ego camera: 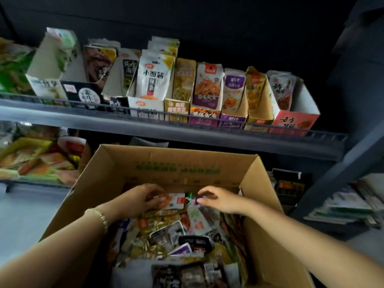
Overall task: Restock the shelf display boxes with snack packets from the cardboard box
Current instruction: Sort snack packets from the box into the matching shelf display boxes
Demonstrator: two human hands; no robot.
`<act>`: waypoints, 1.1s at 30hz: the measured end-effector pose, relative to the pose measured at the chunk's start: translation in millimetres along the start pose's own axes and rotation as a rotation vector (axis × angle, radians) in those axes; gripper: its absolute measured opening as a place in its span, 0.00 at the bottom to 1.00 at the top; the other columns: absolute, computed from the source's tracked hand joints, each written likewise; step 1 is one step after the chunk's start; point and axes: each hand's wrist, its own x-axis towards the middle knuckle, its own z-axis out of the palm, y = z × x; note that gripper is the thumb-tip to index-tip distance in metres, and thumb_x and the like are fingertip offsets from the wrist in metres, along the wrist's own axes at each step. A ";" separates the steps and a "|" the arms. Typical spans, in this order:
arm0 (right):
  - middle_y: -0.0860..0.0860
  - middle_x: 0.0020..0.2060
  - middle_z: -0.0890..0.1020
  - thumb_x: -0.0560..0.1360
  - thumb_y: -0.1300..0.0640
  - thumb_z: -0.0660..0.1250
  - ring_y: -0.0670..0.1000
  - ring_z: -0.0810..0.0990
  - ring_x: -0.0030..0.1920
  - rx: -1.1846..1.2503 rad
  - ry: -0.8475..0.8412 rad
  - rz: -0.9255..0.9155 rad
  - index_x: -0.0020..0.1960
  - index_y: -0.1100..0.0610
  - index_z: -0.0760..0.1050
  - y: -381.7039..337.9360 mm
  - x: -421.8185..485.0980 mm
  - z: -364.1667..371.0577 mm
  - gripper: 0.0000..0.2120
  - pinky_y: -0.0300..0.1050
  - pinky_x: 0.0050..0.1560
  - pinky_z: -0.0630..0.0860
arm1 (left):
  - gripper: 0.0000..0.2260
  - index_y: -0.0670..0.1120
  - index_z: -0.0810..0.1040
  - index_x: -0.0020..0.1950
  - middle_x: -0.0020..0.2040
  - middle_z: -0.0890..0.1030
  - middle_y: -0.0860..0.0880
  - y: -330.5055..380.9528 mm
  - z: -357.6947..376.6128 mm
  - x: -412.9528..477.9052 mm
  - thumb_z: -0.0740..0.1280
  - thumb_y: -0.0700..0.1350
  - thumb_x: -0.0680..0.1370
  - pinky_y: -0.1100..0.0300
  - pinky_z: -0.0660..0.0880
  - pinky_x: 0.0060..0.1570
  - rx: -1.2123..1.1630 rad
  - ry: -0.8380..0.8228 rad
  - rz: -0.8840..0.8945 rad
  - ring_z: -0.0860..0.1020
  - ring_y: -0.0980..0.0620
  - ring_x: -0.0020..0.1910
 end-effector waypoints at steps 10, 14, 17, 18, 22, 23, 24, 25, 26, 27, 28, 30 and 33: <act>0.51 0.73 0.65 0.81 0.42 0.52 0.52 0.67 0.70 -0.013 -0.155 0.257 0.73 0.53 0.66 24.2 6.3 22.0 0.25 0.46 0.68 0.64 | 0.27 0.44 0.73 0.66 0.59 0.80 0.48 31.4 83.2 39.6 0.58 0.63 0.78 0.59 0.76 0.51 -0.322 -0.343 -0.150 0.79 0.47 0.56; 0.49 0.73 0.65 0.81 0.44 0.56 0.52 0.65 0.71 -0.244 0.063 0.097 0.71 0.50 0.68 18.4 -25.3 -7.2 0.21 0.48 0.68 0.66 | 0.37 0.48 0.57 0.77 0.67 0.67 0.54 62.2 99.6 52.2 0.57 0.69 0.76 0.59 0.71 0.59 -0.496 -0.343 -0.198 0.71 0.47 0.66; 0.46 0.72 0.67 0.80 0.44 0.57 0.49 0.60 0.74 -0.525 0.259 -0.073 0.69 0.47 0.70 25.0 -60.2 -36.0 0.19 0.47 0.72 0.56 | 0.30 0.53 0.65 0.72 0.56 0.72 0.55 78.7 105.8 63.8 0.61 0.67 0.75 0.59 0.77 0.49 -0.621 -0.324 -0.175 0.77 0.55 0.51; 0.45 0.72 0.67 0.80 0.43 0.57 0.47 0.58 0.74 -0.542 0.306 -0.089 0.68 0.47 0.71 29.2 -67.9 -42.3 0.19 0.47 0.74 0.51 | 0.26 0.54 0.70 0.67 0.57 0.75 0.54 85.8 105.4 64.1 0.63 0.67 0.74 0.59 0.78 0.48 -0.641 -0.339 -0.160 0.77 0.58 0.49; 0.43 0.70 0.70 0.80 0.43 0.57 0.45 0.58 0.75 -0.620 0.433 -0.150 0.64 0.46 0.74 40.4 -75.9 -44.1 0.16 0.44 0.74 0.39 | 0.32 0.42 0.73 0.68 0.66 0.76 0.43 103.6 113.5 78.6 0.70 0.62 0.72 0.55 0.75 0.53 -0.644 -0.357 -0.295 0.75 0.43 0.63; 0.44 0.69 0.71 0.80 0.43 0.58 0.45 0.59 0.74 -0.602 0.455 -0.144 0.64 0.46 0.75 41.4 -75.3 -42.9 0.16 0.43 0.74 0.39 | 0.30 0.40 0.74 0.67 0.65 0.77 0.41 106.9 118.5 82.0 0.72 0.58 0.73 0.54 0.75 0.56 -0.630 -0.342 -0.334 0.75 0.42 0.63; 0.44 0.69 0.72 0.80 0.43 0.58 0.45 0.61 0.73 -0.576 0.475 -0.140 0.64 0.47 0.75 42.3 -74.7 -42.8 0.16 0.42 0.74 0.40 | 0.28 0.41 0.76 0.65 0.63 0.78 0.42 108.9 125.4 86.6 0.74 0.56 0.71 0.53 0.75 0.60 -0.611 -0.317 -0.360 0.77 0.42 0.61; 0.44 0.68 0.72 0.80 0.43 0.58 0.45 0.62 0.73 -0.560 0.490 -0.140 0.64 0.47 0.75 43.5 -73.6 -43.2 0.16 0.42 0.74 0.41 | 0.26 0.43 0.78 0.62 0.62 0.79 0.43 109.0 132.6 90.8 0.76 0.56 0.69 0.52 0.75 0.60 -0.608 -0.310 -0.378 0.78 0.44 0.59; 0.43 0.67 0.73 0.80 0.43 0.58 0.45 0.64 0.72 -0.564 0.497 -0.138 0.64 0.47 0.75 44.7 -72.6 -43.3 0.16 0.42 0.74 0.42 | 0.25 0.44 0.79 0.59 0.60 0.80 0.44 106.4 139.3 92.7 0.77 0.55 0.68 0.53 0.76 0.57 -0.614 -0.300 -0.393 0.78 0.45 0.57; 0.43 0.66 0.74 0.79 0.43 0.58 0.45 0.66 0.70 -0.581 0.498 -0.135 0.63 0.47 0.75 45.3 -72.1 -43.2 0.16 0.43 0.74 0.43 | 0.24 0.43 0.79 0.58 0.58 0.81 0.44 104.8 144.6 92.5 0.77 0.54 0.67 0.54 0.77 0.54 -0.615 -0.292 -0.412 0.79 0.45 0.56; 0.43 0.65 0.75 0.79 0.43 0.59 0.45 0.68 0.69 -0.597 0.494 -0.137 0.62 0.46 0.76 46.2 -71.6 -42.5 0.16 0.44 0.74 0.44 | 0.23 0.42 0.79 0.58 0.56 0.81 0.44 100.7 148.0 93.6 0.77 0.52 0.68 0.54 0.78 0.53 -0.641 -0.289 -0.426 0.80 0.45 0.55; 0.44 0.62 0.77 0.79 0.43 0.59 0.45 0.70 0.66 -0.618 0.491 -0.141 0.61 0.46 0.76 46.6 -71.3 -41.2 0.15 0.45 0.75 0.45 | 0.17 0.41 0.80 0.55 0.53 0.83 0.43 96.1 145.7 88.8 0.75 0.49 0.72 0.53 0.80 0.52 -0.679 -0.279 -0.430 0.82 0.46 0.51; 0.44 0.60 0.79 0.79 0.43 0.60 0.45 0.72 0.64 -0.633 0.496 -0.138 0.60 0.46 0.77 46.7 -71.4 -40.6 0.14 0.46 0.75 0.46 | 0.09 0.42 0.80 0.50 0.47 0.83 0.46 90.1 128.0 74.5 0.73 0.46 0.74 0.60 0.78 0.41 -0.648 -0.241 -0.401 0.81 0.51 0.44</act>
